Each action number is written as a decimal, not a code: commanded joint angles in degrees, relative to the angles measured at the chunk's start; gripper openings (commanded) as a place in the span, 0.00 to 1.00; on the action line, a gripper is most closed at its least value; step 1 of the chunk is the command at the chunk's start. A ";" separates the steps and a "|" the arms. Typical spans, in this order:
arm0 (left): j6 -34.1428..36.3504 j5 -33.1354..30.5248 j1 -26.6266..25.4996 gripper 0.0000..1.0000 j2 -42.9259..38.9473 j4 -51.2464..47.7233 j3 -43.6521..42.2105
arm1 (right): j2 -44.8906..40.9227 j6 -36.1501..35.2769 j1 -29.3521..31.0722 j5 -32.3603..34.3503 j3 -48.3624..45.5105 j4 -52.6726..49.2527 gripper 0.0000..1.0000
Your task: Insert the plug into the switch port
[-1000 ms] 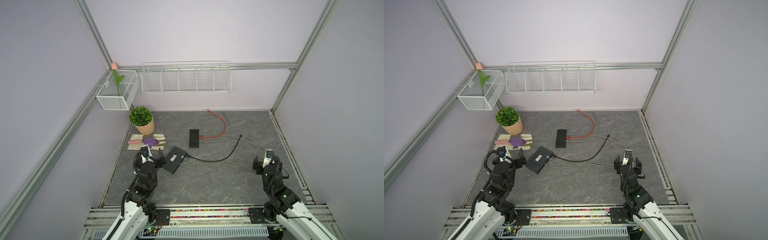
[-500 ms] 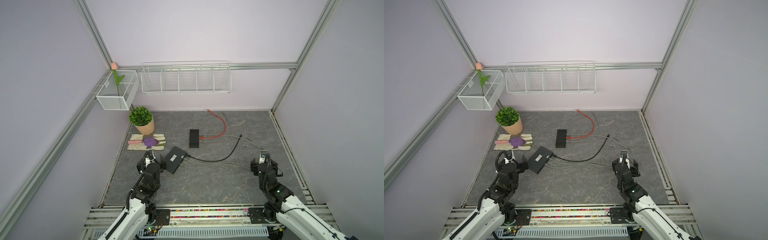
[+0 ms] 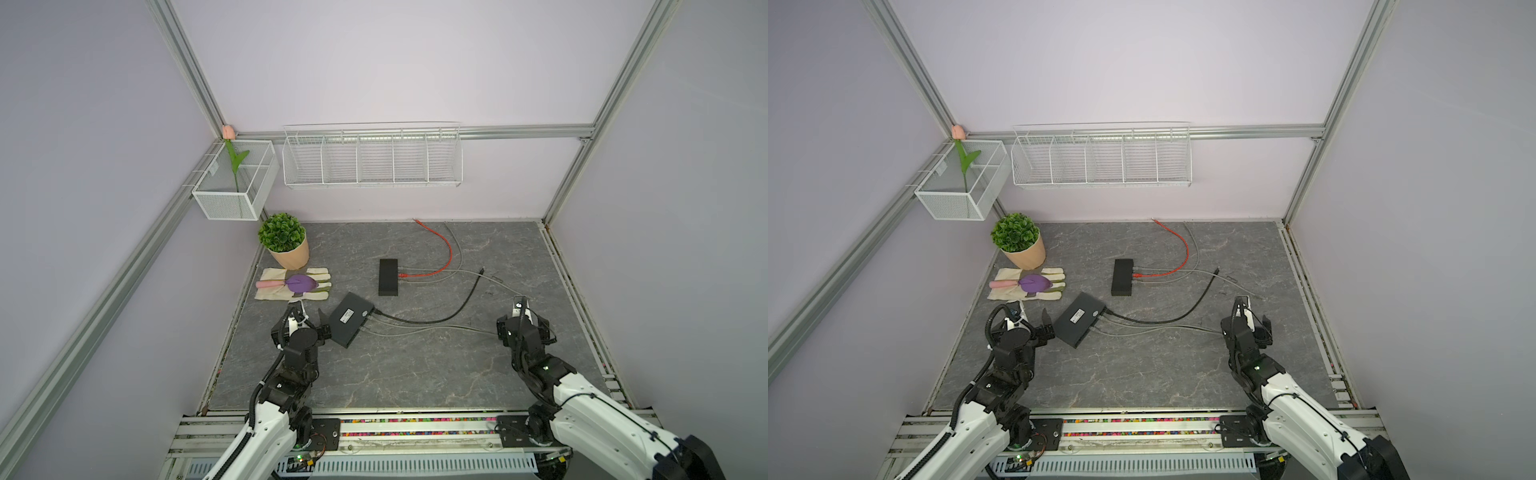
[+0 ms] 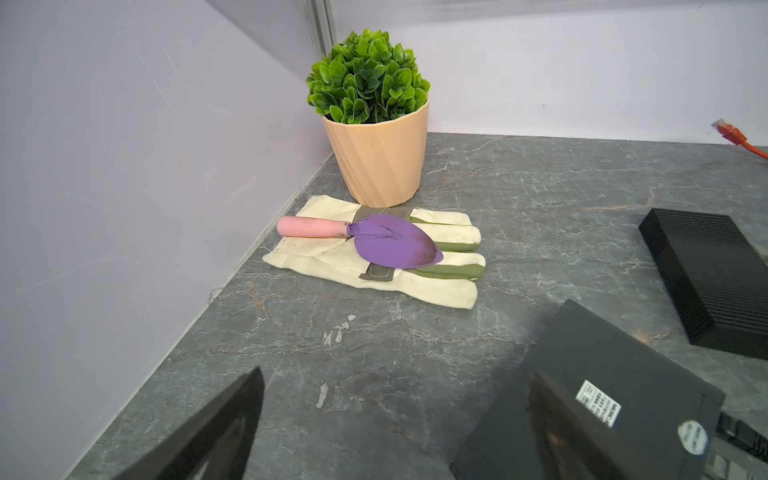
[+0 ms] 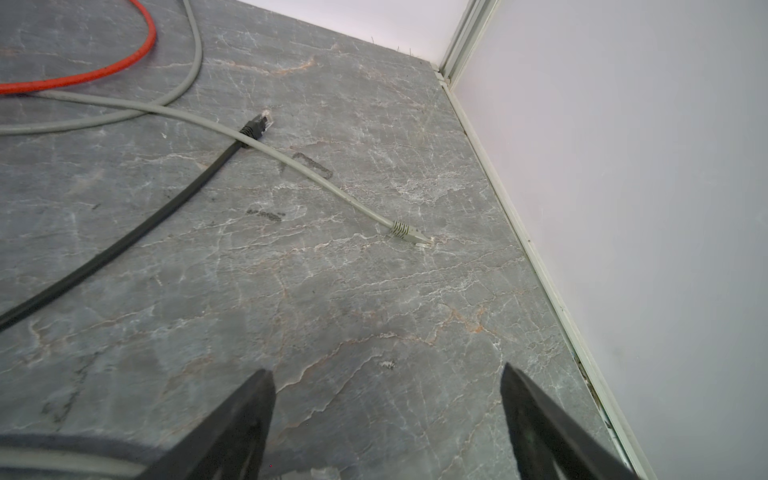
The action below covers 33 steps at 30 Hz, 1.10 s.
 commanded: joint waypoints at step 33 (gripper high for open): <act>-0.28 -0.27 -0.49 0.99 4.55 1.00 2.54 | 7.36 -1.45 -12.78 -21.00 3.25 8.06 0.89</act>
